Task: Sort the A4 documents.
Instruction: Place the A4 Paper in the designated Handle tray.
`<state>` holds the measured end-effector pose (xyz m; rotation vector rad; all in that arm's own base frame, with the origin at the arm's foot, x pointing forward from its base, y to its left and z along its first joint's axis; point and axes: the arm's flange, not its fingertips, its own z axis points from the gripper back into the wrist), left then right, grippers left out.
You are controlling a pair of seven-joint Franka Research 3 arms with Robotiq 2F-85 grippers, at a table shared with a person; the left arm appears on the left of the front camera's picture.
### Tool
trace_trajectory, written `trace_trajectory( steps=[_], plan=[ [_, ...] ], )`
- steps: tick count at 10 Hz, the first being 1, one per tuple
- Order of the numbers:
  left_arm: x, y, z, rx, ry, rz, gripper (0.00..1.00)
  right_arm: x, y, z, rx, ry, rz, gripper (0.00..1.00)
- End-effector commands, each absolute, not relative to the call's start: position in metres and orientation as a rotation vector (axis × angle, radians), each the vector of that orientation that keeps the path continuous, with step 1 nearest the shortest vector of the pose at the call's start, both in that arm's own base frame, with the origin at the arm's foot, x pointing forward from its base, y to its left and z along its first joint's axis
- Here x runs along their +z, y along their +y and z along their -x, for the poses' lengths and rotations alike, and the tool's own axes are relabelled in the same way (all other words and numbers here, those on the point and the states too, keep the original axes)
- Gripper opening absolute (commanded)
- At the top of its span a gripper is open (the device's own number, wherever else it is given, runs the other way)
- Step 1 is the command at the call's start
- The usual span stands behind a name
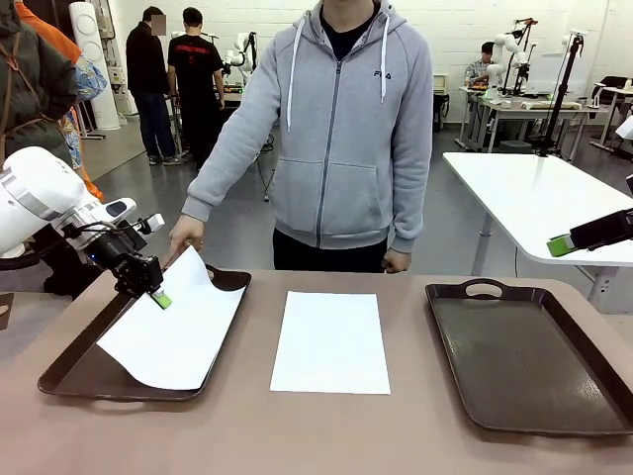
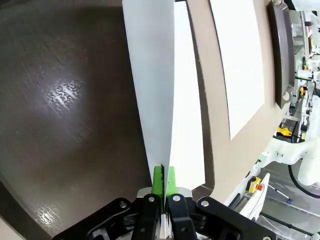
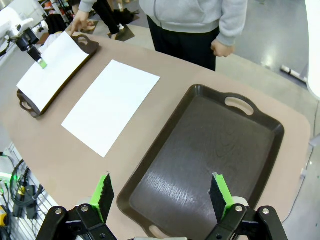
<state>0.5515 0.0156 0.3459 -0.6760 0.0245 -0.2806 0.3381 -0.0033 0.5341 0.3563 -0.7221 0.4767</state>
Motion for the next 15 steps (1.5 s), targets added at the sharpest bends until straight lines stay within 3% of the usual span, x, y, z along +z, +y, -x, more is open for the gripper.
trace_trajectory(
  steps=[1,4,15],
  plan=[
    [0.349,0.028,-0.559,-0.238,0.029,0.620,0.01,0.532,-0.004,-0.340,0.477,-0.720,-0.381,1.00],
    [0.345,0.038,-0.556,-0.186,0.026,0.498,0.01,0.532,-0.004,-0.340,0.477,-0.720,-0.381,1.00],
    [0.330,0.038,-0.555,-0.074,-0.007,0.488,0.01,0.532,-0.004,-0.340,0.477,-0.720,-0.381,1.00]
  ],
)
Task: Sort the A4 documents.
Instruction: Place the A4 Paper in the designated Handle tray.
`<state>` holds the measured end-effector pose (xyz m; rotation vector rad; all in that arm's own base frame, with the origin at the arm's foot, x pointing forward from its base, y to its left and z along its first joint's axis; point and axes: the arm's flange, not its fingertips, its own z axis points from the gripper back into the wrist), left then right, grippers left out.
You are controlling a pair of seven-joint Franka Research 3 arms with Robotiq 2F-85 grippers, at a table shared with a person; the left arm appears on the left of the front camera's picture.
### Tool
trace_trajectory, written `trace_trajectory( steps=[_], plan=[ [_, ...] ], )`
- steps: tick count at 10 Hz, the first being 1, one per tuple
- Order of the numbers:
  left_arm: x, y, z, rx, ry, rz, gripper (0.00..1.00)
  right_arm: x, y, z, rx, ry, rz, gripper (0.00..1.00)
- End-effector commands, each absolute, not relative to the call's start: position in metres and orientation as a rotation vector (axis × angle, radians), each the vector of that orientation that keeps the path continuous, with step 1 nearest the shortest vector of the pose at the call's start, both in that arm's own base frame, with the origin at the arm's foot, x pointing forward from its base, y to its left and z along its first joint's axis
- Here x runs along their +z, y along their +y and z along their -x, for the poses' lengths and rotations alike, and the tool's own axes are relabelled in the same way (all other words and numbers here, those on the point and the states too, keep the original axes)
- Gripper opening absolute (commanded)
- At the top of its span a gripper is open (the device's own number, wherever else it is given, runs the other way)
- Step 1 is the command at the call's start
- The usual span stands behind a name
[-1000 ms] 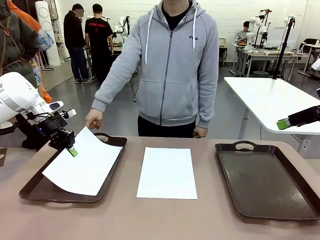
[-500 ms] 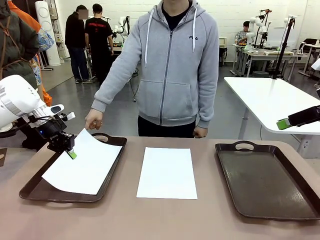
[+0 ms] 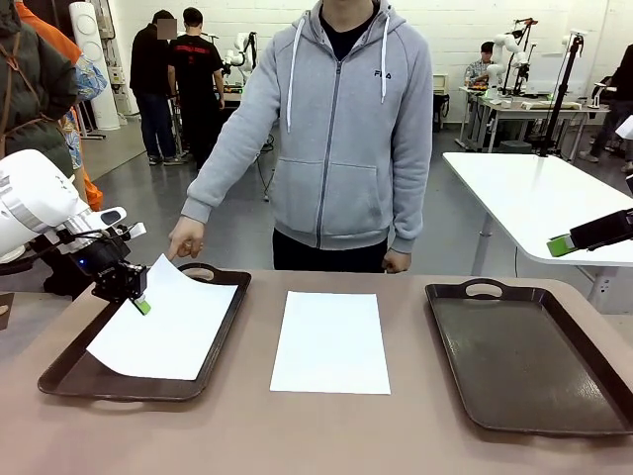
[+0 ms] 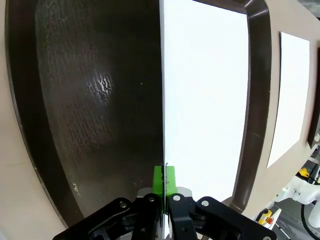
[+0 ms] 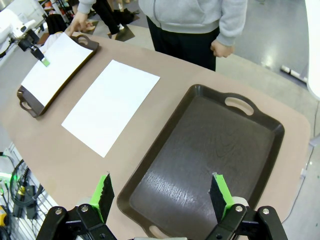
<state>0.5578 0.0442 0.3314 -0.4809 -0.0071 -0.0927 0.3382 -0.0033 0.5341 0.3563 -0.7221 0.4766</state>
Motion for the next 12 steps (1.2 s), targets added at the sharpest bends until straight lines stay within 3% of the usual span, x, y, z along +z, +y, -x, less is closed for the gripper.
trace_trajectory(
  steps=[1,2,3,4,5,6,7,8,9,10,11,12],
  plan=[
    [0.330,0.039,-0.556,-0.081,-0.001,0.496,0.01,0.532,-0.004,-0.340,0.477,-0.720,-0.381,1.00],
    [0.332,0.037,-0.558,-0.096,0.009,0.486,0.01,0.532,-0.004,-0.340,0.477,-0.720,-0.381,1.00],
    [0.333,0.037,-0.559,-0.102,0.008,0.481,0.19,0.532,-0.004,-0.340,0.477,-0.720,-0.381,1.00],
    [0.334,0.038,-0.560,-0.105,0.009,0.468,0.20,0.532,-0.004,-0.340,0.477,-0.720,-0.381,1.00],
    [0.335,0.040,-0.560,-0.098,0.013,0.446,0.39,0.532,-0.004,-0.340,0.477,-0.720,-0.381,1.00],
    [0.336,0.041,-0.560,-0.098,0.017,0.433,0.39,0.532,-0.004,-0.340,0.477,-0.720,-0.381,1.00],
    [0.337,0.043,-0.560,-0.090,0.022,0.410,0.58,0.532,-0.004,-0.340,0.477,-0.720,-0.381,1.00],
    [0.338,0.044,-0.560,-0.080,0.027,0.376,0.59,0.532,-0.004,-0.340,0.477,-0.720,-0.381,1.00],
    [0.340,0.045,-0.560,-0.075,0.029,0.356,0.77,0.532,-0.004,-0.340,0.477,-0.720,-0.381,1.00],
    [0.342,0.048,-0.559,-0.064,0.030,0.323,0.78,0.532,-0.004,-0.340,0.477,-0.720,-0.381,1.00],
    [0.345,0.052,-0.558,-0.053,0.034,0.286,0.97,0.532,-0.004,-0.340,0.477,-0.720,-0.381,1.00],
    [0.351,0.053,-0.557,-0.052,0.024,0.261,0.97,0.532,-0.004,-0.340,0.477,-0.720,-0.381,1.00]
  ],
)
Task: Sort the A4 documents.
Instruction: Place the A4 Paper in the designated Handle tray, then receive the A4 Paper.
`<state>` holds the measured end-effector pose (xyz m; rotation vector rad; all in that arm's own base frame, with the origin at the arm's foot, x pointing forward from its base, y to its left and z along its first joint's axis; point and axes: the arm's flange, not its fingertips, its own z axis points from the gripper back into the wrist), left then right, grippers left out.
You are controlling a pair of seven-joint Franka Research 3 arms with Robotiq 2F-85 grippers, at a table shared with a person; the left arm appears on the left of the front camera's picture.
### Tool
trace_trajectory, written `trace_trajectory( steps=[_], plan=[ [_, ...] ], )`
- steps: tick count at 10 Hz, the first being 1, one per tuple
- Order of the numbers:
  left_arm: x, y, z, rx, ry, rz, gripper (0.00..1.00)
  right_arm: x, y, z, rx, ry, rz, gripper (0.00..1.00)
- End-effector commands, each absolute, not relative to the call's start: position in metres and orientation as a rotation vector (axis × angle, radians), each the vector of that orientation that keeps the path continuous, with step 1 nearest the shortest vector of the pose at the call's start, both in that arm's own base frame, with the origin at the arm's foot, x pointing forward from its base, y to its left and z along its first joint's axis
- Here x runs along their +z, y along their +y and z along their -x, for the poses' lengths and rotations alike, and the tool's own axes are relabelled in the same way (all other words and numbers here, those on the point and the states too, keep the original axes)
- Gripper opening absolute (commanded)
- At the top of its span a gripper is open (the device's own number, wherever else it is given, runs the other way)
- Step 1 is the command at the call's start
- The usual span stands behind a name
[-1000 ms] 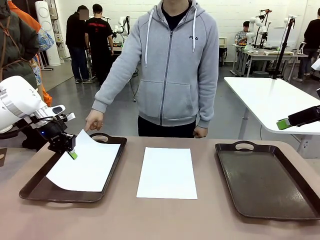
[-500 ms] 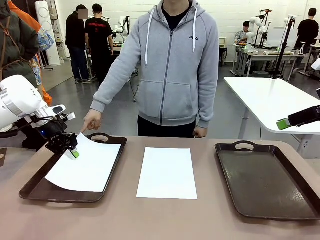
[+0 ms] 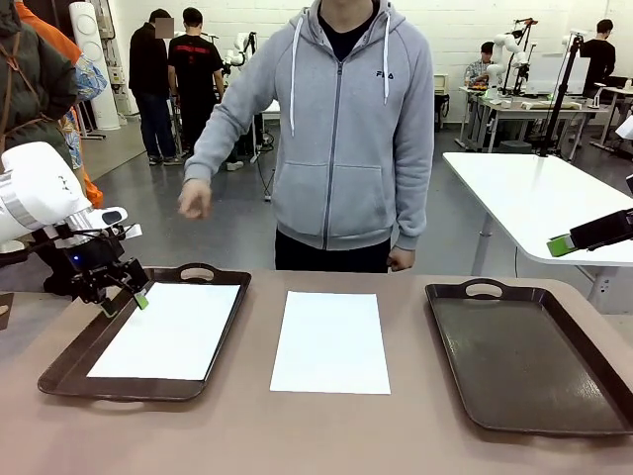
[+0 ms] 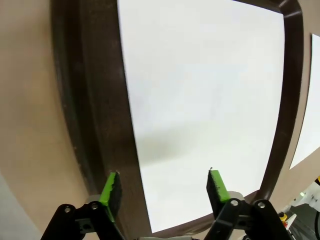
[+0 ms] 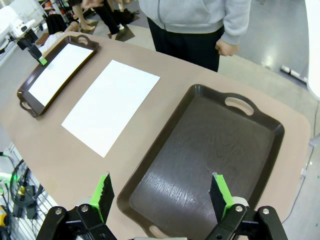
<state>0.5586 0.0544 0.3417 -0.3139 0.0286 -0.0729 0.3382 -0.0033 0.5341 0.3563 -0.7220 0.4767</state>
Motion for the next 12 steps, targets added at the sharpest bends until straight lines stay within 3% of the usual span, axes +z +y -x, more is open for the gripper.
trace_trajectory(
  steps=[1,4,5,6,12],
  plan=[
    [0.355,0.054,-0.558,-0.052,0.014,0.255,1.00,0.532,-0.004,-0.340,0.477,-0.720,-0.381,1.00],
    [0.360,0.050,-0.558,-0.027,-0.042,0.310,1.00,0.532,-0.004,-0.340,0.477,-0.720,-0.381,1.00],
    [0.365,0.050,-0.559,0.024,-0.061,0.405,1.00,0.532,-0.004,-0.340,0.477,-0.720,-0.381,1.00],
    [0.357,0.055,-0.560,-0.062,-0.009,0.292,1.00,0.532,-0.004,-0.340,0.477,-0.720,-0.381,1.00],
    [0.357,0.055,-0.560,-0.062,-0.009,0.292,1.00,0.532,-0.004,-0.340,0.477,-0.720,-0.381,1.00]
  ],
)
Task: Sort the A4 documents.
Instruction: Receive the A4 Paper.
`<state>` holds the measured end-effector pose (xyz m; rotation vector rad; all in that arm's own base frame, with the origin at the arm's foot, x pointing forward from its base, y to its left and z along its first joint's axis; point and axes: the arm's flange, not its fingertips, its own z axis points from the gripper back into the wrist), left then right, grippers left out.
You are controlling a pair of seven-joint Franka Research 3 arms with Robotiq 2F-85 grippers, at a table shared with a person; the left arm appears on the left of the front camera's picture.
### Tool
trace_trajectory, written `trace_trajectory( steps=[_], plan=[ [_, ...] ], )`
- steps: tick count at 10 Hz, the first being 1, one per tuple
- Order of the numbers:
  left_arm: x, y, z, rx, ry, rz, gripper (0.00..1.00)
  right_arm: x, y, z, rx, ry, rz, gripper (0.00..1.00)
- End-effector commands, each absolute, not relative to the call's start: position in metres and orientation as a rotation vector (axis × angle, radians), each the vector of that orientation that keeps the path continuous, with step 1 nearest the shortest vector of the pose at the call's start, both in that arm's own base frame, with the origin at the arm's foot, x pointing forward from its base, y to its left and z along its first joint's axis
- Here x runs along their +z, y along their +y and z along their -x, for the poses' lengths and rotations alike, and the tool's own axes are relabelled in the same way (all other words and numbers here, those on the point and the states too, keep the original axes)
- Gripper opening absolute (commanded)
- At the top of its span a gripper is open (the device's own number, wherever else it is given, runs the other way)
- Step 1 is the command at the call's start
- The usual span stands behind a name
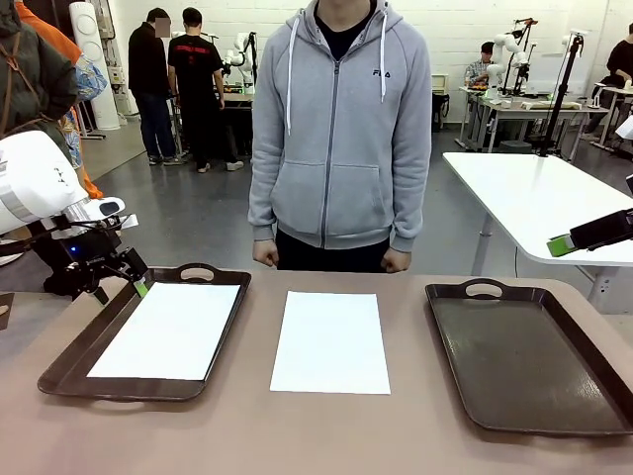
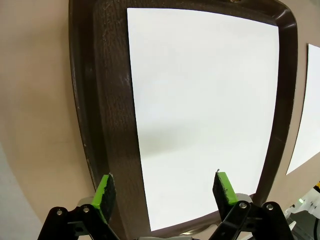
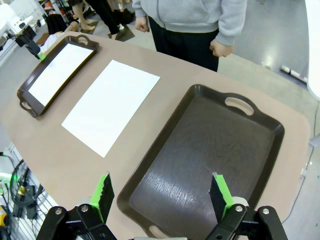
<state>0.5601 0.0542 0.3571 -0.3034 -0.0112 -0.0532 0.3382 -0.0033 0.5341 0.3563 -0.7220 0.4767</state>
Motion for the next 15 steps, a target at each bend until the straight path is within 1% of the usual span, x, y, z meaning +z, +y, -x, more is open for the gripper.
trace_trajectory(
  steps=[1,6,7,8,9,10,12,13,14,15],
  plan=[
    [0.357,0.055,-0.560,-0.062,-0.009,0.292,1.00,0.532,-0.004,-0.340,0.477,-0.720,-0.381,1.00],
    [0.357,0.054,-0.560,-0.053,-0.011,0.303,1.00,0.532,-0.004,-0.340,0.477,-0.720,-0.381,1.00],
    [0.363,0.044,-0.573,-0.110,-0.024,0.306,1.00,0.532,-0.004,-0.340,0.477,-0.720,-0.381,1.00],
    [0.393,0.036,-0.572,-0.149,-0.094,0.204,1.00,0.532,-0.004,-0.340,0.477,-0.720,-0.381,1.00],
    [0.430,0.030,-0.562,-0.190,-0.203,0.144,1.00,0.532,-0.004,-0.340,0.477,-0.720,-0.381,1.00],
    [0.465,0.027,-0.544,-0.220,-0.289,0.130,1.00,0.532,-0.004,-0.340,0.477,-0.720,-0.381,1.00],
    [0.515,0.027,-0.505,-0.317,-0.400,0.190,1.00,0.532,-0.004,-0.340,0.477,-0.720,-0.381,1.00],
    [0.540,0.028,-0.483,-0.414,-0.516,0.250,1.00,0.532,-0.004,-0.340,0.477,-0.720,-0.381,1.00],
    [0.550,0.035,-0.471,-0.498,-0.583,0.294,1.00,0.532,-0.004,-0.340,0.477,-0.720,-0.381,1.00],
    [0.547,0.042,-0.465,-0.543,-0.584,0.375,1.00,0.532,-0.004,-0.340,0.477,-0.720,-0.381,1.00]
  ],
)
